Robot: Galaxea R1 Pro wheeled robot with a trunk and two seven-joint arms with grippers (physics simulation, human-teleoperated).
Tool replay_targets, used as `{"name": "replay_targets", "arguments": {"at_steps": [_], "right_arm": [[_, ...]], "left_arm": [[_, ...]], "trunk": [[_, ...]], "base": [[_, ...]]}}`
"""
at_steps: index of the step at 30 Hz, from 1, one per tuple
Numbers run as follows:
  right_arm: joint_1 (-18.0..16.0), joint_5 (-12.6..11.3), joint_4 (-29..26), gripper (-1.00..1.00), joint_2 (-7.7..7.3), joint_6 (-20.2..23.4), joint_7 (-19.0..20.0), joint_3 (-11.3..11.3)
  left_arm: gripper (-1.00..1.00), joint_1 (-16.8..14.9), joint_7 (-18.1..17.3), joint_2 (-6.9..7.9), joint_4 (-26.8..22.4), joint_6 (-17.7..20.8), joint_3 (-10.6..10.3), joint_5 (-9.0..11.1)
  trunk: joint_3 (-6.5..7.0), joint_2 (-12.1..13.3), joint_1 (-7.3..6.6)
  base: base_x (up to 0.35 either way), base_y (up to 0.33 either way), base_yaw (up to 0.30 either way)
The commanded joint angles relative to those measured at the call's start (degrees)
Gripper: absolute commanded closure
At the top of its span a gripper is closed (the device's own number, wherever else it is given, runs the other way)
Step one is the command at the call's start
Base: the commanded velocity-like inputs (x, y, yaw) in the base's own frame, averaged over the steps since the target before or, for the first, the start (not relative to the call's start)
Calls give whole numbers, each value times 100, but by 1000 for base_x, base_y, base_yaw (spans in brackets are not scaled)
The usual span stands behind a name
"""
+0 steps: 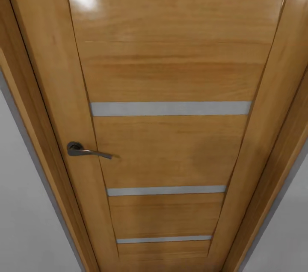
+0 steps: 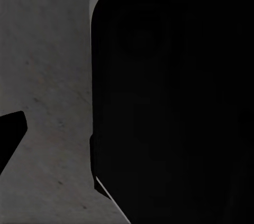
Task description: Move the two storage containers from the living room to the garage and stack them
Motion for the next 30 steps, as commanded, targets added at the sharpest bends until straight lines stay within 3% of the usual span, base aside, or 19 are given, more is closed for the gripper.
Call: {"name": "replay_targets", "arguments": {"at_steps": [1,22,25,30], "right_arm": [[-1,-4,0,-100,-1,-15,1,10],[-1,40,-36,-100,-56,-30,-16,30],[-1,20,-404,-100,-97,-135,-13,21],[-13,-3,-1482,-100,-440,-119,45,-16]], "left_arm": [[-100,-1,7,0,-2,-7,6,11],[-100,-1,-2,-22,-2,-7,-4,3],[-100,-1,-2,-22,-2,-7,-18,2],[-100,-1,-6,-18,-2,-7,-29,-4]], "trunk": [[-4,-2,0],[-4,-2,0],[-4,-2,0],[-4,-2,0]], "base": [[0,0,0],[0,0,0],[0,0,0],[0,0,0]]}}
